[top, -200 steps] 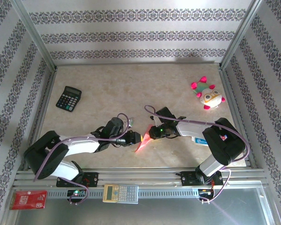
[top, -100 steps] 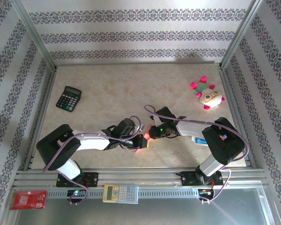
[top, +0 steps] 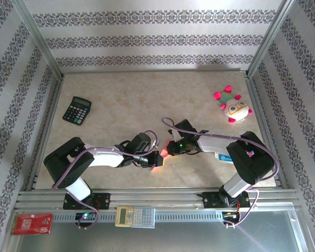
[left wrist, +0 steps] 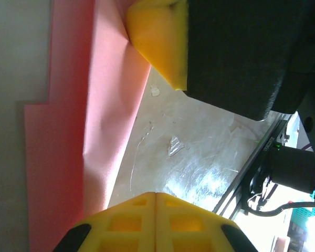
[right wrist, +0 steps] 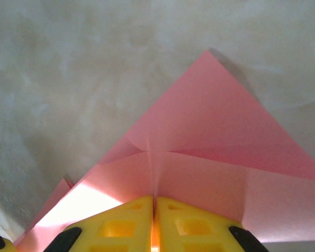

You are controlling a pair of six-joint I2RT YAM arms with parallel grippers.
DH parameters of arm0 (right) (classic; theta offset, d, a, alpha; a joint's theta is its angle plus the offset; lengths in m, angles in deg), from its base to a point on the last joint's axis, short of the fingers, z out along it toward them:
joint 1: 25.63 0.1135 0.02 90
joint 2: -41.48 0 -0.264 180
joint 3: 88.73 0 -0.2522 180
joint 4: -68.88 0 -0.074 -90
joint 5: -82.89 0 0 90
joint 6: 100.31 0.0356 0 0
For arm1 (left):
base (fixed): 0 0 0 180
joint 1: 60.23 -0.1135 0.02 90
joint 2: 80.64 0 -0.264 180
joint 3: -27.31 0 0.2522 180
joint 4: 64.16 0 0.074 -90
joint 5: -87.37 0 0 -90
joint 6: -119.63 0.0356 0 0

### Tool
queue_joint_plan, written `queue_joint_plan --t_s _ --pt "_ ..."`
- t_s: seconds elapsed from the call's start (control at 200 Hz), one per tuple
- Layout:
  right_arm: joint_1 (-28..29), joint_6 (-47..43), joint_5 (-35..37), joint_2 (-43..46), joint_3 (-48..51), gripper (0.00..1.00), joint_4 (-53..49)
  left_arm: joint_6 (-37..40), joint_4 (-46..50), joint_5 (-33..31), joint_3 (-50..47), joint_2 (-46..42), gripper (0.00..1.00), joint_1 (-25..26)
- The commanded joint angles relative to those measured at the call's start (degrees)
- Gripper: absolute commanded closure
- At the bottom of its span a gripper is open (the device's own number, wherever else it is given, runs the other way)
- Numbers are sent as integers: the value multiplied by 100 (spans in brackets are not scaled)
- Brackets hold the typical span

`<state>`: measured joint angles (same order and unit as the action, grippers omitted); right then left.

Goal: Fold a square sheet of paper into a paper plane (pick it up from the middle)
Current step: Fold the wing for the fifth time at the center of the table.

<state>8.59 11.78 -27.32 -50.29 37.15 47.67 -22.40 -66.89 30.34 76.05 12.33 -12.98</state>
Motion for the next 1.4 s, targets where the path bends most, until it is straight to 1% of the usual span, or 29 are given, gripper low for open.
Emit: queue_joint_plan --t_s 0.0,0.29,1.049,1.244,1.394 --pt "-71 -126 245 -228 54 87 -307 35 -16 30 -121 90 92 -88" --pt "-69 -128 253 -221 54 87 -319 9 -69 66 -175 161 93 -169" --pt "-65 -118 274 -241 43 87 -336 -26 -119 52 -356 349 94 -180" --pt "-64 -99 319 -254 33 88 -371 -42 -17 8 -455 175 93 -180" --pt "-73 -21 420 -358 -23 90 -471 -94 -50 36 -540 150 93 -180"
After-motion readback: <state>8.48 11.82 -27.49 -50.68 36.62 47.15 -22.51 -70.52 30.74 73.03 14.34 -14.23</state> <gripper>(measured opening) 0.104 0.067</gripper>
